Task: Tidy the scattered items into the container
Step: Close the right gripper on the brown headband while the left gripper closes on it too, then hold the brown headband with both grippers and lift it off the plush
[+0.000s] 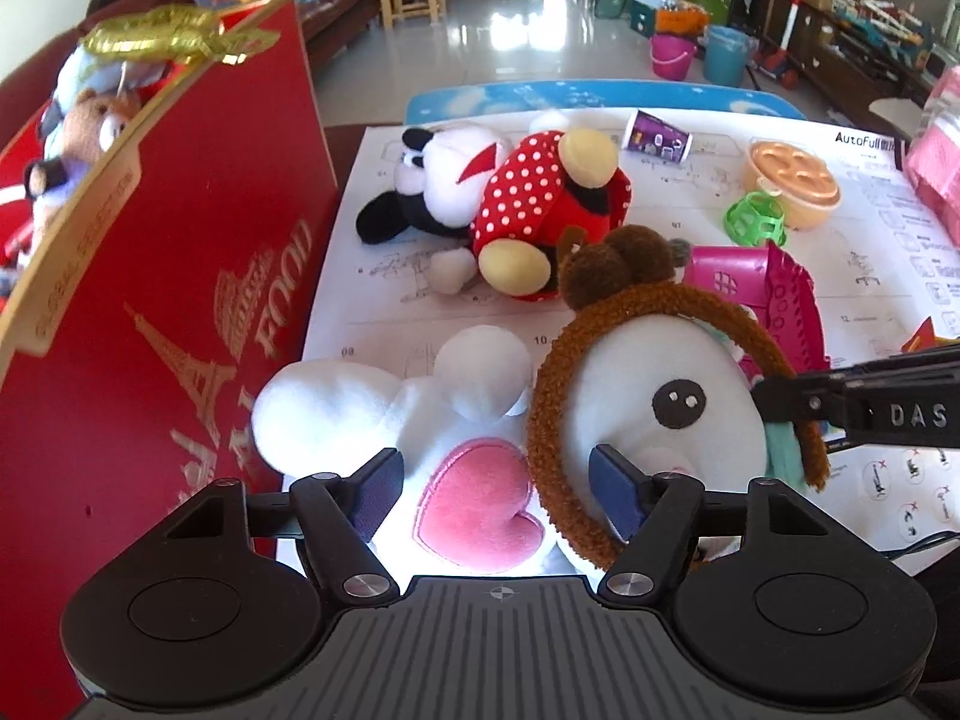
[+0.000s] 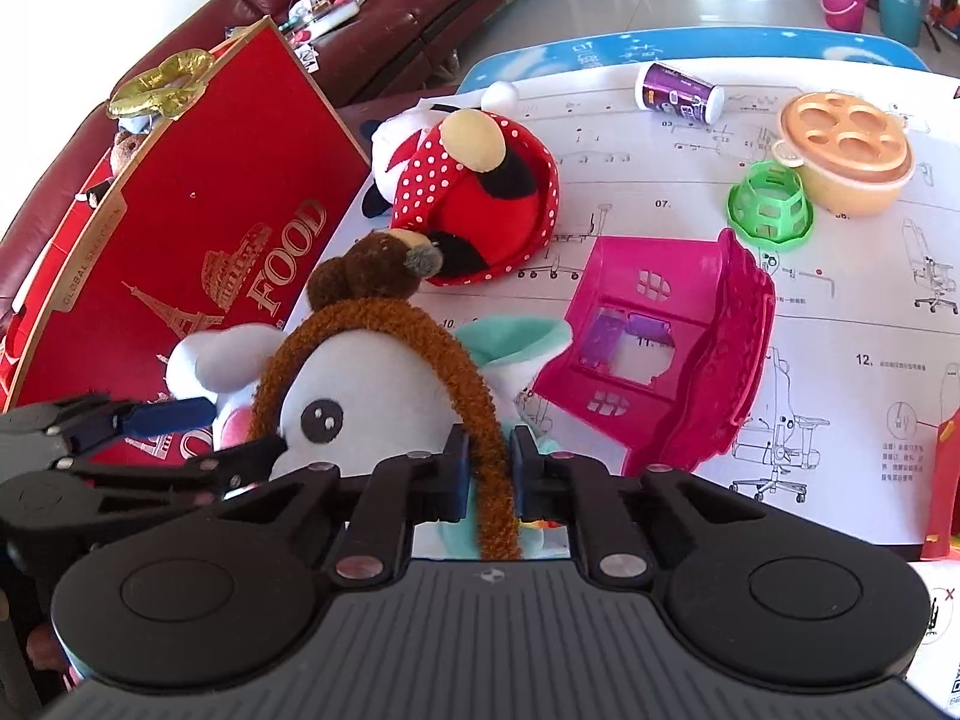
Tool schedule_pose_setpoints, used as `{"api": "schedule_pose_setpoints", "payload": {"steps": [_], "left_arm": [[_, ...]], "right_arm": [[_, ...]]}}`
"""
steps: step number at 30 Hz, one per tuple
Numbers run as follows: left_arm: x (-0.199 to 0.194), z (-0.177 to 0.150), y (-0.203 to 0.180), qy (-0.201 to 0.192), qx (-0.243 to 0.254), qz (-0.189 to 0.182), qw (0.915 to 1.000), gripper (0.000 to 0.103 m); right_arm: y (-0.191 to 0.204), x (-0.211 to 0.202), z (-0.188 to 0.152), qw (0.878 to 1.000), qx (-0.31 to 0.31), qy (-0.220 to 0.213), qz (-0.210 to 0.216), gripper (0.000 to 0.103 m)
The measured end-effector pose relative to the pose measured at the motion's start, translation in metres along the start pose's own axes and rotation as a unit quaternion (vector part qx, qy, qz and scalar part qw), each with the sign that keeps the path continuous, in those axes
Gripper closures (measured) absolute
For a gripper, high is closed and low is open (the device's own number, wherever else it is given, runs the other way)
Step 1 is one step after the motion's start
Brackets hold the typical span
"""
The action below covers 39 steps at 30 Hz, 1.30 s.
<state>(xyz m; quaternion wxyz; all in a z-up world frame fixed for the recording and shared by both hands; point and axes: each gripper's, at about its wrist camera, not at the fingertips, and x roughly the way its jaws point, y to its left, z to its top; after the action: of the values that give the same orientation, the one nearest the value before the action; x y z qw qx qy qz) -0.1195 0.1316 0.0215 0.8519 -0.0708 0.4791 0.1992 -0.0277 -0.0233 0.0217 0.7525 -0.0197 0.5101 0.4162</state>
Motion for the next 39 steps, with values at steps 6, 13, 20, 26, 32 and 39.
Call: {"api": "schedule_pose_setpoints", "payload": {"steps": [6,13,20,26,32,39], "left_arm": [[0.005,0.003,-0.007,-0.006,0.031,-0.001,0.9995,0.043],[0.007,0.001,-0.009,-0.013,0.057,0.005,0.9983,0.062],[0.005,-0.002,-0.006,-0.018,0.066,-0.002,0.9977,0.063],[0.000,-0.002,-0.008,-0.023,0.073,-0.024,0.9967,0.057],[0.000,0.001,-0.015,-0.017,0.066,-0.050,0.9964,0.062],[0.001,0.005,-0.014,-0.007,0.047,-0.054,0.9974,0.058]], "right_arm": [[-0.006,-0.002,-0.005,1.000,0.006,0.006,0.009,0.088],[-0.005,-0.006,-0.005,1.000,0.000,0.009,0.016,0.088],[-0.002,-0.012,0.004,1.000,-0.016,-0.007,0.009,0.079],[-0.002,-0.006,0.012,1.000,-0.020,-0.014,0.001,0.069],[0.005,-0.001,0.010,0.999,-0.042,-0.018,0.006,0.088],[-0.012,0.005,-0.002,1.000,-0.023,0.001,-0.001,0.092]]}}
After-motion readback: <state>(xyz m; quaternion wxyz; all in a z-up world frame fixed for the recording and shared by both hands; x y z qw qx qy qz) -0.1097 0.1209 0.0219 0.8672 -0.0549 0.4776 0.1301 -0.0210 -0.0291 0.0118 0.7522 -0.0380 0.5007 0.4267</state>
